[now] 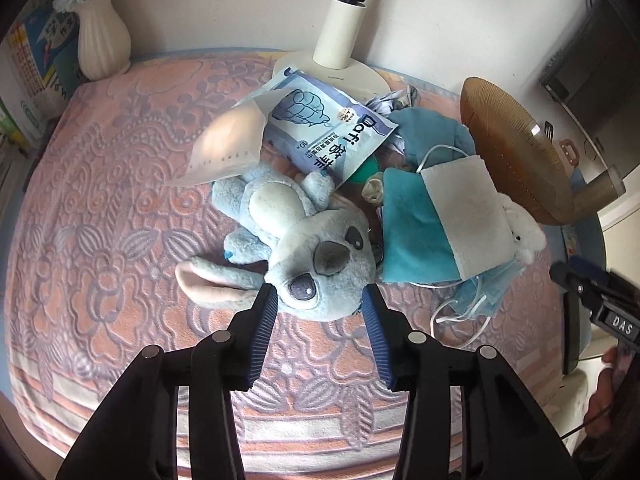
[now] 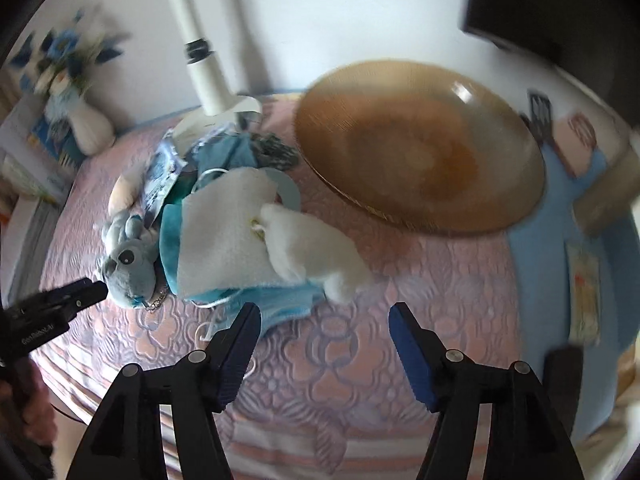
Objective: Organize soft objects
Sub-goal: 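Grasp the white plush bunny with the right tool while the left tool grasps the blue plush toy, then carry both plush toys onto the amber glass plate and open both tools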
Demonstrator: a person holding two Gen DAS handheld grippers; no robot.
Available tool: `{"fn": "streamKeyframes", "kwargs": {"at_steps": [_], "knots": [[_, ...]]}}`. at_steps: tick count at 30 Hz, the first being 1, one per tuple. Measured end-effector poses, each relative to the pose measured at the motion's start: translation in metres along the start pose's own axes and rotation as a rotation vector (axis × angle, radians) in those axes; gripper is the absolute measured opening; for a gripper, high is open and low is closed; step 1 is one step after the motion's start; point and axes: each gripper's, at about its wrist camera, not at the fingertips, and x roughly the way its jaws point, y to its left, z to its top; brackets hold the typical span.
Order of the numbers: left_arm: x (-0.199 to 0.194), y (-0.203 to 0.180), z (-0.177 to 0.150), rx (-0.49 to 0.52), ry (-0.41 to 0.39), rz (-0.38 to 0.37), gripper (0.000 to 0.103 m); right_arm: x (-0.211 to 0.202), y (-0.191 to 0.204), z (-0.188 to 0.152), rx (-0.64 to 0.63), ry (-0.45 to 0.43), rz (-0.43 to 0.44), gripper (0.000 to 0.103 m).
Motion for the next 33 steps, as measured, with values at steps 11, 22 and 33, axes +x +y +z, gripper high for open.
{"fn": "streamKeyframes", "kwargs": {"at_steps": [11, 22, 33], "knots": [[0.004, -0.002, 0.001, -0.041, 0.003, 0.025, 0.042, 0.058, 0.011, 0.03, -0.145, 0.057, -0.009, 0.038], [0.007, 0.015, 0.002, -0.148, -0.033, 0.017, 0.068, -0.002, -0.023, -0.001, -0.062, -0.003, -0.034, 0.029], [0.05, -0.008, 0.025, -0.073, 0.027, 0.08, 0.065, -0.005, -0.008, -0.01, 0.0, 0.03, 0.093, 0.029]]}}
